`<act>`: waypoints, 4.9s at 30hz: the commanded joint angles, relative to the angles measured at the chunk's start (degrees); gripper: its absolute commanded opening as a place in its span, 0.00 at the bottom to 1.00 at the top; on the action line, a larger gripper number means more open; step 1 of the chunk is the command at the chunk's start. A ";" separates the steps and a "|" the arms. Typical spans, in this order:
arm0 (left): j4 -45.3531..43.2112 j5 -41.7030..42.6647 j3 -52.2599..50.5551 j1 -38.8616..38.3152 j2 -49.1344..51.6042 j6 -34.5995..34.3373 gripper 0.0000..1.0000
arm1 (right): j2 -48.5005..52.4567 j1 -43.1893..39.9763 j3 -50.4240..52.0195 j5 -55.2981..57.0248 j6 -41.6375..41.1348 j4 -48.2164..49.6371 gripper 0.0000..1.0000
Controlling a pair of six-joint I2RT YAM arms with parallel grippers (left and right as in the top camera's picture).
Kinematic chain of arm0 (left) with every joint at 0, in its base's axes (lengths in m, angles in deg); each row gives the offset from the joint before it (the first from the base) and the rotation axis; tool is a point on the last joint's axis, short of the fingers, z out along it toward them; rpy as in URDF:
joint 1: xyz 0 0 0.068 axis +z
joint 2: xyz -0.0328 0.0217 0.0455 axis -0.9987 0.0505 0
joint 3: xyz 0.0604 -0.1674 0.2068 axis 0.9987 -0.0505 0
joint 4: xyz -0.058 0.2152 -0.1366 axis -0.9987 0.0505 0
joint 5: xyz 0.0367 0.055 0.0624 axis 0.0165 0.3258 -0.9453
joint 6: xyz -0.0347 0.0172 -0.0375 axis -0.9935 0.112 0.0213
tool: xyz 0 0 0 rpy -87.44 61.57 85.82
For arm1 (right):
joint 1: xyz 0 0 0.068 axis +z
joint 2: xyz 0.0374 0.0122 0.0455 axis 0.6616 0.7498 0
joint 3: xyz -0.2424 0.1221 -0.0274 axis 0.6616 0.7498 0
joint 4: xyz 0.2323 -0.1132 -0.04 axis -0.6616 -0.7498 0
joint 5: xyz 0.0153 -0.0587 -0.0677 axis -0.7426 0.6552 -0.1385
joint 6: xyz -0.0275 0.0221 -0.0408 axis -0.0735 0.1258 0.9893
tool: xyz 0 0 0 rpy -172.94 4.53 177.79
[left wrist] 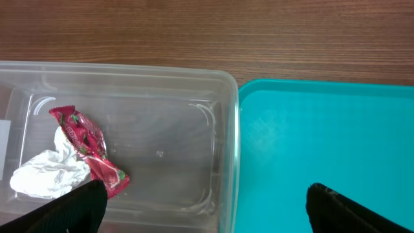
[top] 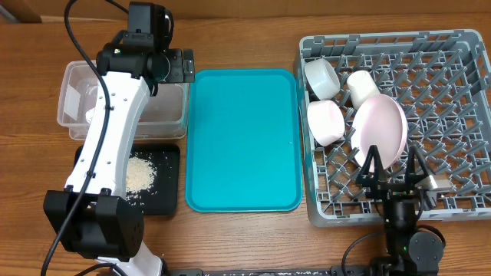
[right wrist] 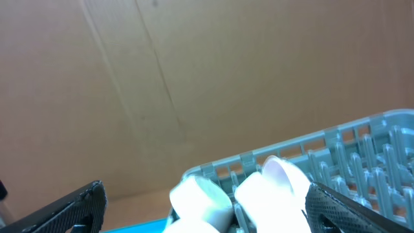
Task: Sort waste into correct bins and load items into the dishwasher
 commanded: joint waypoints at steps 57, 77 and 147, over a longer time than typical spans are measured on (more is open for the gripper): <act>0.11 -0.74 0.68 -0.37 0.61 0.39 1.00 | -0.68 -0.22 0.59 0.59 12.57 -13.55 1.00; 0.09 -0.74 0.68 -0.37 0.61 0.39 1.00 | -0.68 -0.22 0.59 0.59 12.57 -13.55 1.00; 5.29 -2.75 -16.02 0.44 -57.61 0.72 1.00 | -0.68 -0.22 0.59 0.59 12.57 -13.55 1.00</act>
